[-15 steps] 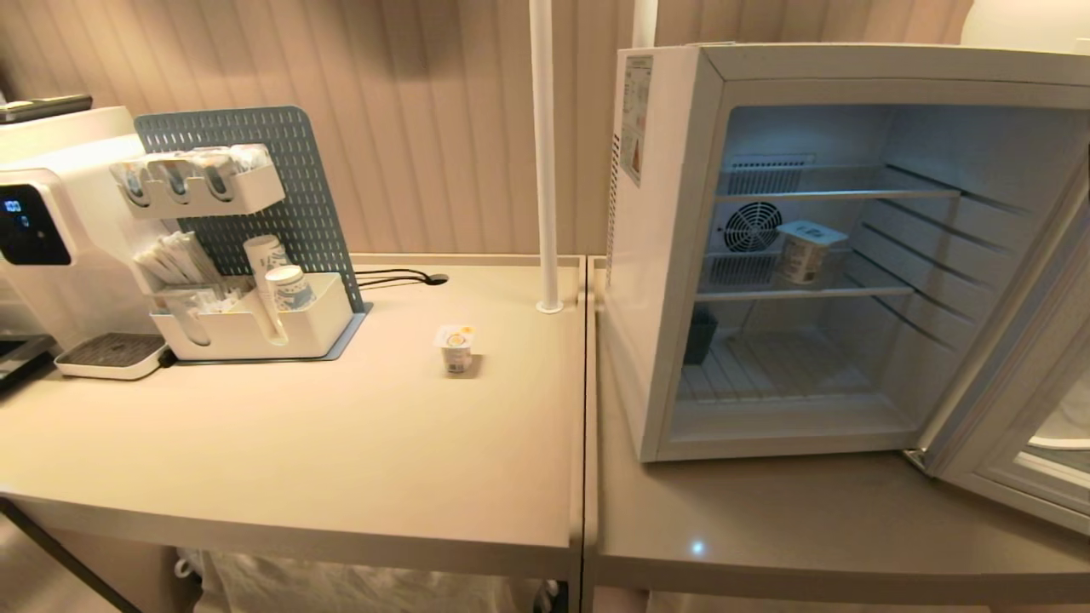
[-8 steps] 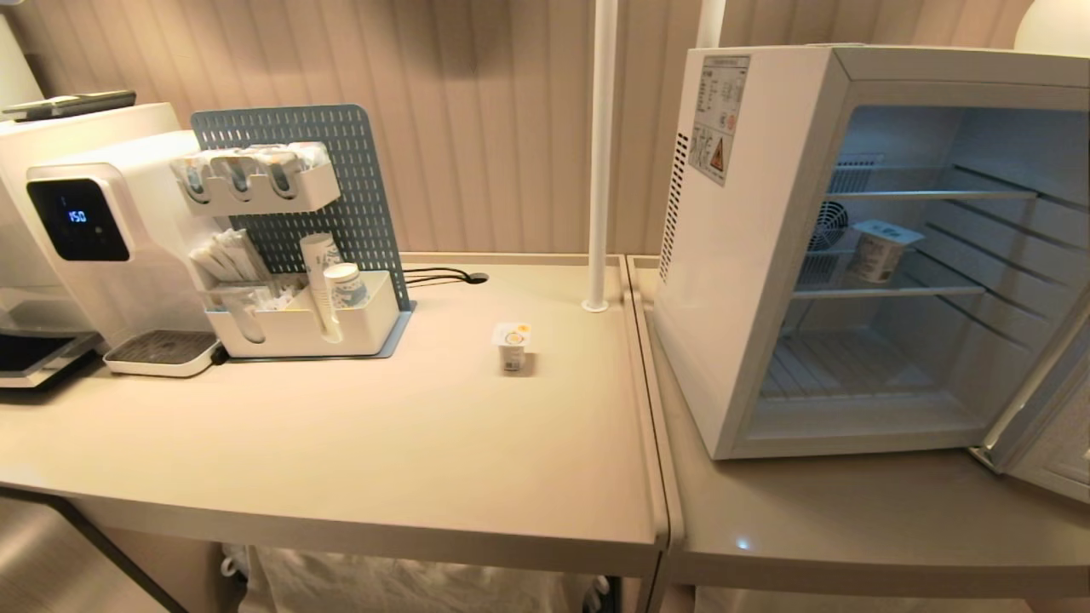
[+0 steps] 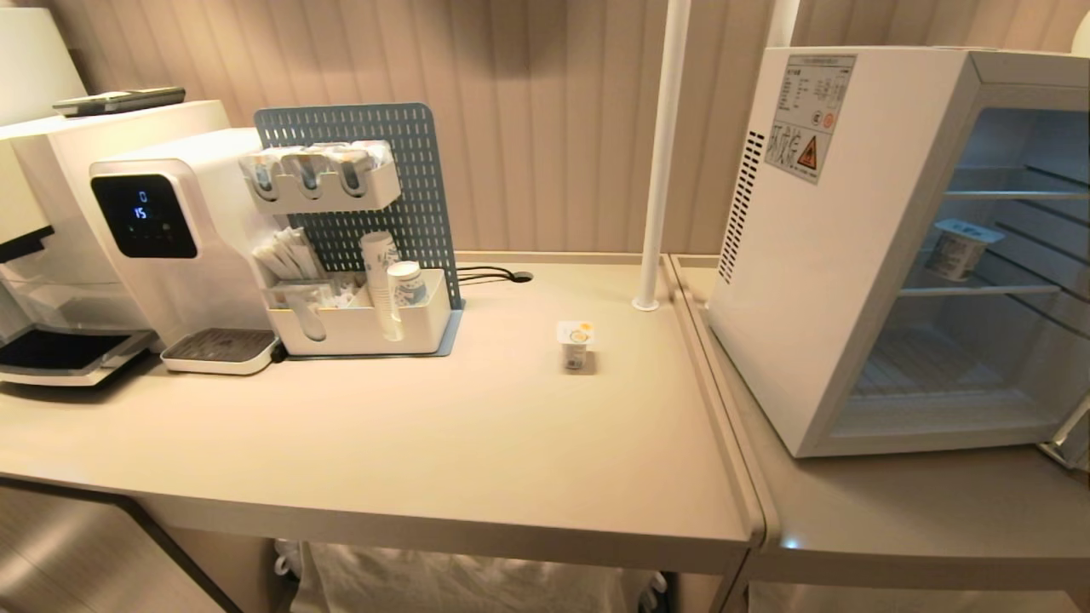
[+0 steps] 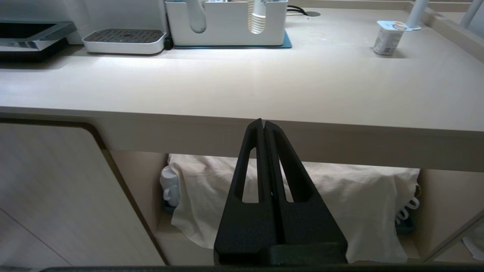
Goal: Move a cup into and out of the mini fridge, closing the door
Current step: Put the yoghurt in the freezer
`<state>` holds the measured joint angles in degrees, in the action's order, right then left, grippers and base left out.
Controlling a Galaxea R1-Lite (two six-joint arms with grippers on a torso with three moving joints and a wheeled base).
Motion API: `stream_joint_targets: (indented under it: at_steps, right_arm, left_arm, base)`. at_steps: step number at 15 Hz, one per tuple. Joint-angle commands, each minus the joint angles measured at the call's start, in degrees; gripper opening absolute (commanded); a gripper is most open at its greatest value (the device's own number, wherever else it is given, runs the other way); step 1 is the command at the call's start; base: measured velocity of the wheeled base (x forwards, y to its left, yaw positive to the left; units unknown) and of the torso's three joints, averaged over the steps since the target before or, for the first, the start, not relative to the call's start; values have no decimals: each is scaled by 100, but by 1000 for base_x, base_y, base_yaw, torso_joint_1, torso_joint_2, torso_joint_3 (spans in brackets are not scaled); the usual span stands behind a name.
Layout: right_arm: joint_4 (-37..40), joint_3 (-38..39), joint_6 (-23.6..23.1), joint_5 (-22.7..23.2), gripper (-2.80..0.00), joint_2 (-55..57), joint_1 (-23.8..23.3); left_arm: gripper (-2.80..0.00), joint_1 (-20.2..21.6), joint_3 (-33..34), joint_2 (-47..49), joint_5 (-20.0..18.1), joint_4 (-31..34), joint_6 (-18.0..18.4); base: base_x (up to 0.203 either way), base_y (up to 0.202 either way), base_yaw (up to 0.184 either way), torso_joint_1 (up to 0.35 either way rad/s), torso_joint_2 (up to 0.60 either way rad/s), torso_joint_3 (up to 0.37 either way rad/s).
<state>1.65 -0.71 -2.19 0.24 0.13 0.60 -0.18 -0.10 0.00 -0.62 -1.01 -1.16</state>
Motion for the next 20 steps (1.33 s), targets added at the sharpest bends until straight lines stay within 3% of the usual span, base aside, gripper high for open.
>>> stream_joint_targets:
  at_steps: [1, 12, 20]
  right_arm:
    - [2, 0, 0, 2, -280, 13, 2]
    - [2, 0, 6, 2, -280, 13, -5]
    - [-34, -8, 179, -42, -280, -8, 2]
  left_arm:
    - [-280, 1, 1, 9, 1, -4, 1]
    - [-280, 1, 1, 9, 1, -4, -7]
    - [-280, 1, 1, 9, 1, -4, -7]
  base:
    - [0, 190, 1, 0, 2, 0]
    - [0, 188, 2, 2, 1, 2]
    - [0, 11, 0, 0, 0, 0]
